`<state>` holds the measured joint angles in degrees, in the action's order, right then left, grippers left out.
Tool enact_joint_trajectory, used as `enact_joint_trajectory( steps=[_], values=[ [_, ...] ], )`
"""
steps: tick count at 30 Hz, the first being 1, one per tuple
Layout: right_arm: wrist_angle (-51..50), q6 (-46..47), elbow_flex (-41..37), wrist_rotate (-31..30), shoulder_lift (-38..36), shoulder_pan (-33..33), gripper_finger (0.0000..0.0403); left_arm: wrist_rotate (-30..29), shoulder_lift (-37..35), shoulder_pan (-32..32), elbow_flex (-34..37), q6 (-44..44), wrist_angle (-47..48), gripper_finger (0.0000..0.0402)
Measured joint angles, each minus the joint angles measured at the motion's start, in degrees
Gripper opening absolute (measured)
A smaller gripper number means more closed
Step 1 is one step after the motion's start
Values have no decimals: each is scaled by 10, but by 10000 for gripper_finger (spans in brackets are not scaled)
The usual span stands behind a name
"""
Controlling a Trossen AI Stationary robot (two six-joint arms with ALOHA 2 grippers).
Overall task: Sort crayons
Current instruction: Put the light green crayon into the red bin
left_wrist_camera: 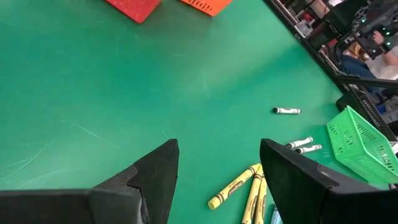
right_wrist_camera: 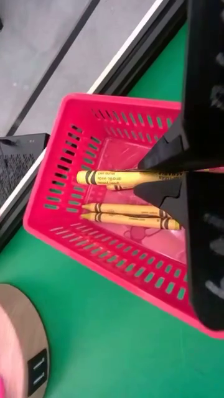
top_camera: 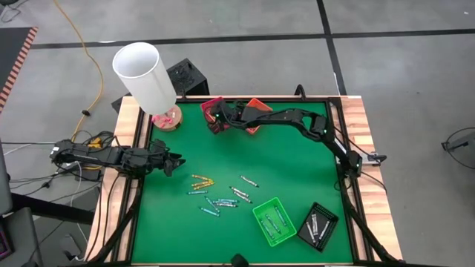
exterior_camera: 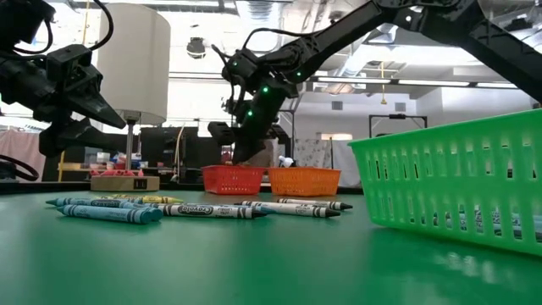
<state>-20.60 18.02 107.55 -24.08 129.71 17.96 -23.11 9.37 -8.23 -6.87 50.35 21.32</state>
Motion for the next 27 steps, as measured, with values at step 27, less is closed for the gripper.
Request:
enact_joint_trajectory(
  steps=[27],
  values=[
    [-2, -1, 0, 2, 0, 9, 61, 0, 0, 0, 0, 0, 0, 215]
  ],
)
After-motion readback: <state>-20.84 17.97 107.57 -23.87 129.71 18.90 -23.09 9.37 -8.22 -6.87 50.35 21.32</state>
